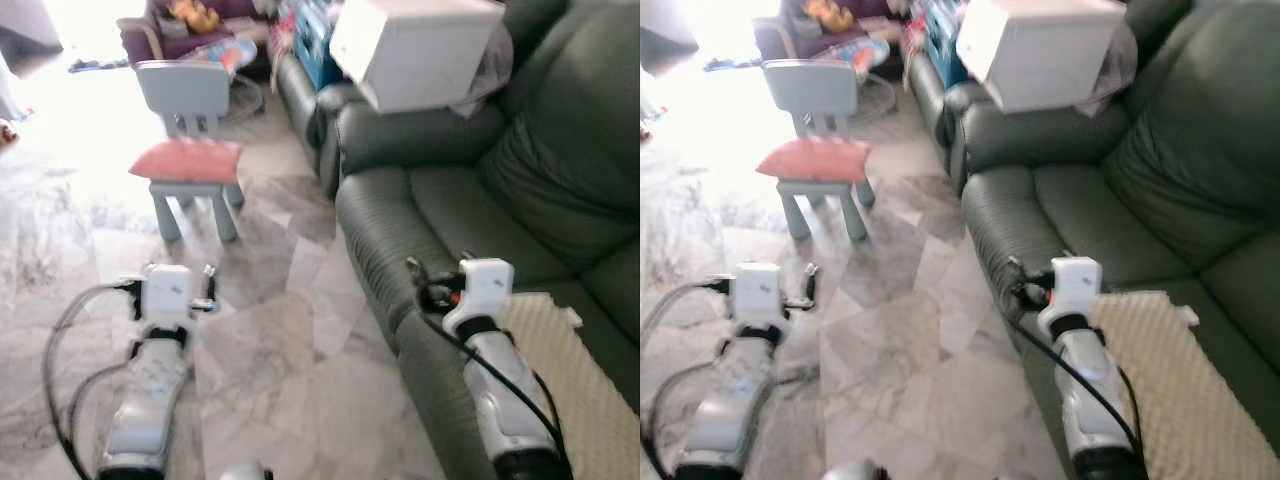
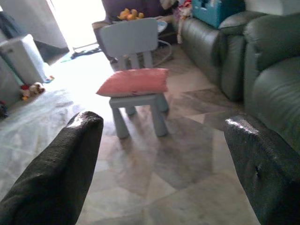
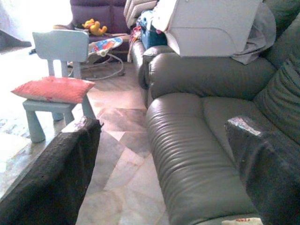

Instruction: Move the pillow to the sofa

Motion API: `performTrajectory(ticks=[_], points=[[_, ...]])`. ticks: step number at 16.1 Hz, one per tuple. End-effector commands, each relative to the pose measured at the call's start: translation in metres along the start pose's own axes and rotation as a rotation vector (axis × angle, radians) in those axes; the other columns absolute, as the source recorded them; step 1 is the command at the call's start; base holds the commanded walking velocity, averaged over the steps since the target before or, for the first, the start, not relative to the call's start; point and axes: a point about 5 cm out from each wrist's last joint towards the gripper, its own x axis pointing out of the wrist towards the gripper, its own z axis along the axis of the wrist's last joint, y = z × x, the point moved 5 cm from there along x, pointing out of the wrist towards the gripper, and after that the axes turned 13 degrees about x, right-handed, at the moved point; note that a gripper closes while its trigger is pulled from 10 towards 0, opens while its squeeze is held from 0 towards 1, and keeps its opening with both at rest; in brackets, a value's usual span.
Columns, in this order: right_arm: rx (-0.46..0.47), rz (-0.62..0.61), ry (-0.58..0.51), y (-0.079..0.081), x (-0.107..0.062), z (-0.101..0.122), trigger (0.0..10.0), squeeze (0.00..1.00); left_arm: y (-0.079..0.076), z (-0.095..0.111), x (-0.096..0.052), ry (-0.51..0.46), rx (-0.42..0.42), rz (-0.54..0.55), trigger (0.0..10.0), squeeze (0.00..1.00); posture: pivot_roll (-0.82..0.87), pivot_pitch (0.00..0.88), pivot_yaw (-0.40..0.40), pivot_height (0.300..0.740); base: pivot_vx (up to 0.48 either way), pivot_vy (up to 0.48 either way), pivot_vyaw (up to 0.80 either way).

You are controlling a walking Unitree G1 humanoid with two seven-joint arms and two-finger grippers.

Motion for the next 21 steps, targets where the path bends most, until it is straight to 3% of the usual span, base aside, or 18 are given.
performTrajectory(ticks=[1,9,15,21], points=[[-0.01,-0.028,-0.017,-0.012,-0.001,0.007,10.0,0.0,-0.01,0.005,0.002,-0.006,-0.004,-0.022,10.0,0.0,0.0,0.0,0.012,0.74,0.0,0.45,0.0],[-0.013,-0.014,-0.01,-0.01,0.0,0.006,10.0,0.0,-0.016,0.007,0.002,-0.014,0.006,-0.019,10.0,0.0,0.0,0.0,-0.005,0.74,0.0,0.45,0.0],[-0.018,-0.01,-0.006,-0.009,-0.001,0.004,10.0,0.0,-0.02,0.013,0.001,-0.053,-0.007,-0.05,10.0,0.0,-0.01,0.0,-0.006,0.74,0.0,0.0,0.0],[-0.022,-0.011,0.011,-0.005,-0.003,-0.002,10.0,0.0,-0.019,0.014,-0.002,-0.064,0.011,-0.053,10.0,0.0,0.0,0.0,0.001,0.74,0.432,0.0,0.0]])
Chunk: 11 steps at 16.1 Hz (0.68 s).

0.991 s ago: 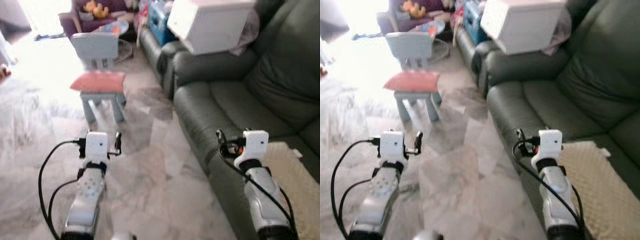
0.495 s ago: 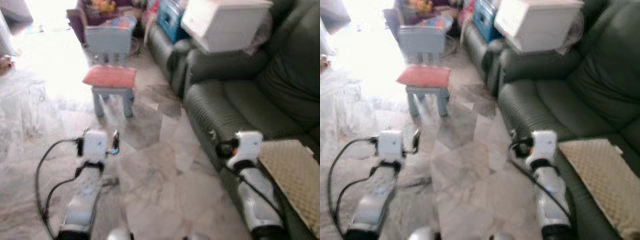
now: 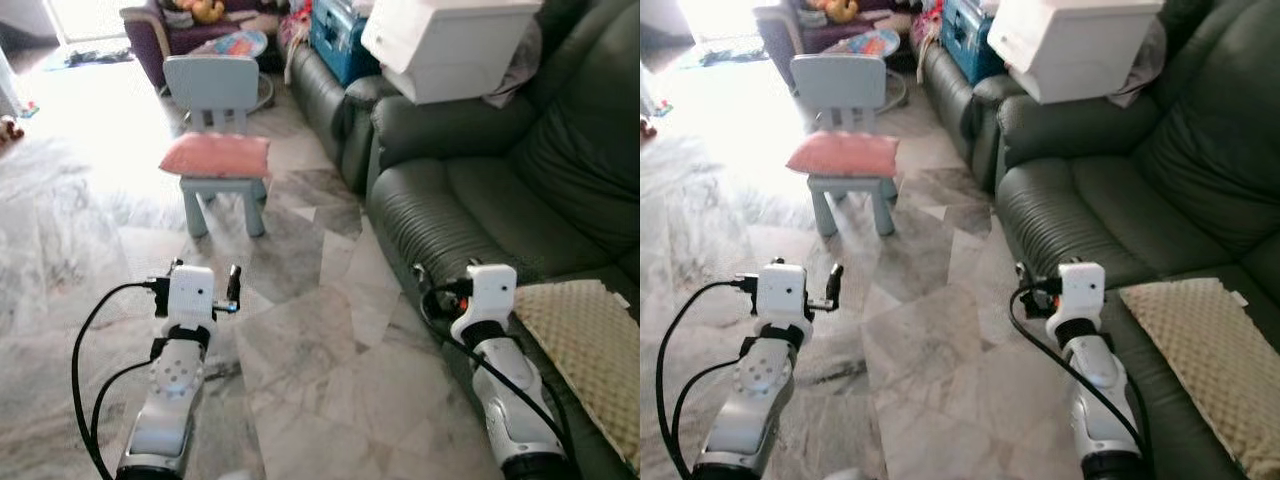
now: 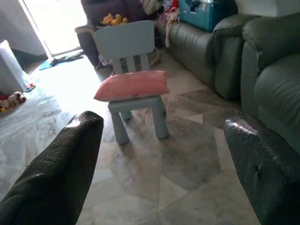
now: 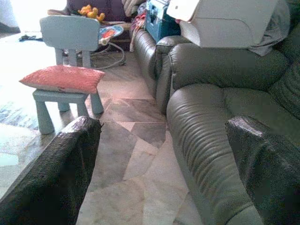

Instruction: Move the pillow to the sofa

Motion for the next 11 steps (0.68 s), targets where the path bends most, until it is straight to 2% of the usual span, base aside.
performTrajectory(ticks=[1,5,8,11], points=[[-0.004,0.014,-0.008,0.0058,0.0006,0.0018,10.0,0.0,0.0043,0.0008,0.0,-0.001,0.008,0.008,10.0,0.0,0.0,0.0,0.0,0.74,0.458,0.0,0.0],[-0.003,0.016,-0.006,0.0066,0.0003,0.0012,10.0,0.0,0.0041,-0.0015,-0.0002,0.014,0.017,0.011,10.0,0.0,0.0,0.0,0.003,0.74,0.437,0.0,0.0],[-0.014,0.022,-0.013,0.0069,0.003,0.0042,10.0,0.0,0.0098,-0.0045,0.0019,0.032,0.037,0.042,10.0,0.0,0.0,0.0,0.002,0.74,0.409,0.247,0.0],[-0.016,0.023,-0.013,0.0071,0.0043,0.0043,10.0,0.0,0.011,-0.0041,0.0028,0.036,0.039,0.055,10.0,0.0,0.0,0.0,-0.003,0.74,0.4,0.266,0.68]])
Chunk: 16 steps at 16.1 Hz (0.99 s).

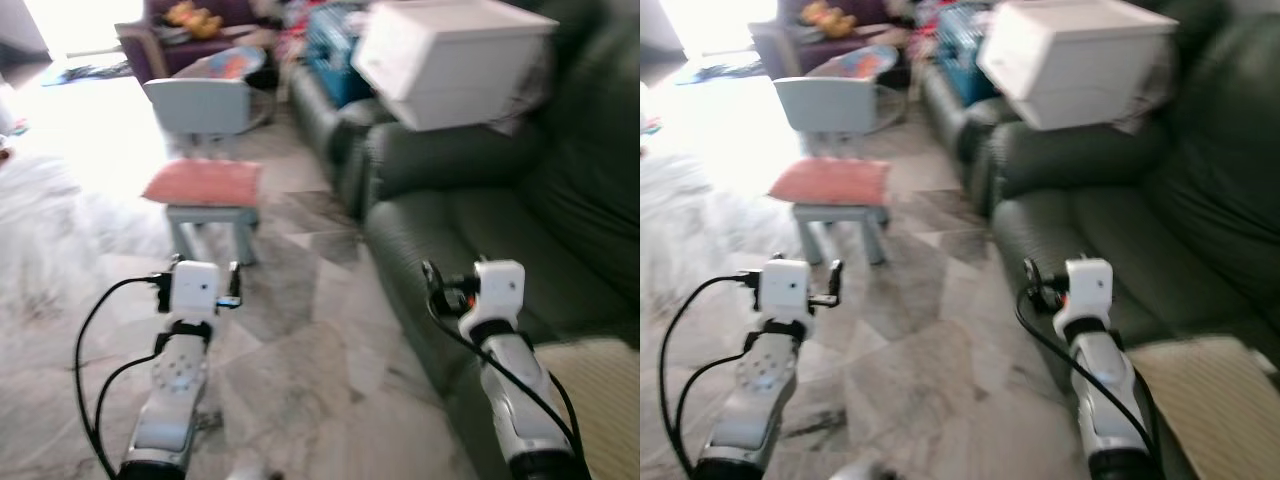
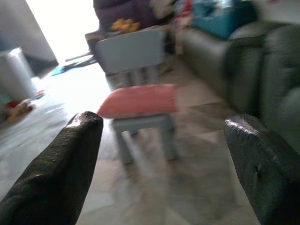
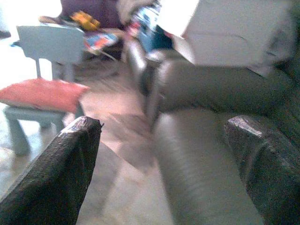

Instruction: Move the pillow to the sofa

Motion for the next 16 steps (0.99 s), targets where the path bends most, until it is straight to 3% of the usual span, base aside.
performTrajectory(ticks=[1,6,10,16], points=[[-0.001,0.031,-0.004,0.0111,0.0026,0.0006,10.0,0.0,0.0073,-0.0031,0.0009,0.017,0.009,0.027,10.0,0.0,0.0,0.0,-0.005,0.74,0.39,0.281,0.71],[0.002,0.034,-0.011,0.0107,0.003,0.0023,10.0,0.0,0.0073,-0.0031,0.0022,0.026,0.011,0.038,10.0,0.0,0.0,0.0,-0.009,0.74,0.363,0.313,0.55],[0.007,0.027,-0.016,0.0095,0.0032,0.0042,10.0,0.0,0.0045,-0.0022,0.0027,0.022,0.025,0.028,10.0,0.0,-0.01,0.0,-0.009,0.74,0.357,0.321,0.0],[-0.004,0.032,-0.017,0.0101,0.0025,0.0046,10.0,0.0,-0.0002,0.0,0.0036,0.016,0.021,0.015,10.0,0.0,-0.01,0.0,-0.009,0.74,0.46,0.0,0.0]])
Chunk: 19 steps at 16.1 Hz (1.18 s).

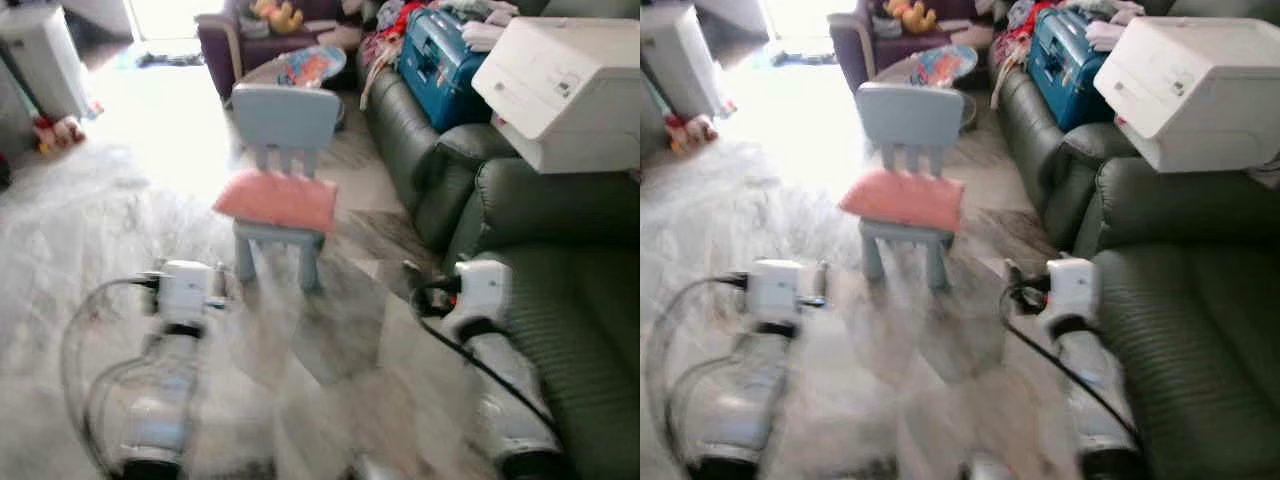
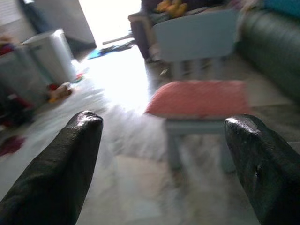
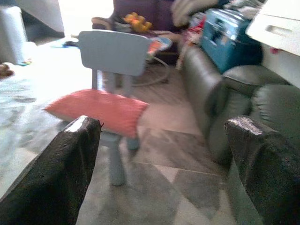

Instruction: Move the pillow to the sofa

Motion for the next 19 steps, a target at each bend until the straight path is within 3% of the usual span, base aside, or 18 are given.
performTrajectory(ticks=[1,10,14,19], points=[[-0.005,0.025,-0.029,0.0076,0.0042,0.0083,10.0,0.0,0.0111,-0.0004,0.0021,-0.003,0.027,0.025,10.0,0.0,-0.01,0.0,-0.009,0.74,0.48,0.0,0.0],[-0.011,0.03,-0.023,0.009,0.0058,0.0068,10.0,0.0,0.0143,-0.0024,0.0031,0.008,0.011,0.036,10.0,0.0,-0.01,0.0,-0.009,0.74,0.467,0.0,0.07],[-0.008,0.026,-0.025,0.009,0.0061,0.0067,10.0,0.0,0.0153,-0.0034,0.0038,0.015,0.008,0.039,10.0,0.0,-0.01,0.0,-0.007,0.74,0.443,0.0,0.66],[0.001,0.019,-0.026,0.0079,0.0052,0.0062,10.0,0.0,0.0144,-0.0032,0.0034,0.015,0.016,0.036,10.0,0.0,-0.01,0.0,-0.007,0.74,0.401,0.263,0.0]])
